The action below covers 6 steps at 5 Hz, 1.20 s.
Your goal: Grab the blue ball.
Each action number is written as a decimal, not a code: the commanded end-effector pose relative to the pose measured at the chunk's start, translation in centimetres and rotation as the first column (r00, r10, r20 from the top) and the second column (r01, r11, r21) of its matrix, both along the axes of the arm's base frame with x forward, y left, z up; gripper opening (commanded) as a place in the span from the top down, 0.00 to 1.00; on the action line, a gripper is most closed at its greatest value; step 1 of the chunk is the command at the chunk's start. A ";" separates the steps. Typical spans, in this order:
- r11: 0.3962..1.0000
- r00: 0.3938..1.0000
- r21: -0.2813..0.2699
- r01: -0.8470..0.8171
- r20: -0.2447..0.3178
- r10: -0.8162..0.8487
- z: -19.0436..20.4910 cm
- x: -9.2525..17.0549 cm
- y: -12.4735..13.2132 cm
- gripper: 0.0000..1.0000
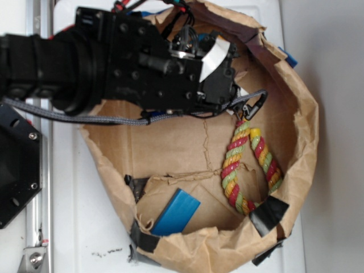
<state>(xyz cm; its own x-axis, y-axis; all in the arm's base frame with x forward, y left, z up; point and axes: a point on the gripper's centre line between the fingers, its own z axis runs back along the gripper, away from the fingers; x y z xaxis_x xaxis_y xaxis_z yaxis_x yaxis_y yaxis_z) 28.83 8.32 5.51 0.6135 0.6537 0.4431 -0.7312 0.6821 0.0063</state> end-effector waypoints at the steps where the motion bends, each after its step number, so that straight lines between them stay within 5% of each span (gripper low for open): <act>1: 0.997 0.998 0.042 -0.058 0.031 0.056 0.1 1.1 1.7 0.00; 2: 0.995 0.995 0.032 -0.094 -0.036 0.095 -0.1 0.6 1.7 0.00; 6: 0.998 0.996 -0.048 -0.043 -0.085 0.039 0.9 -0.9 0.9 0.00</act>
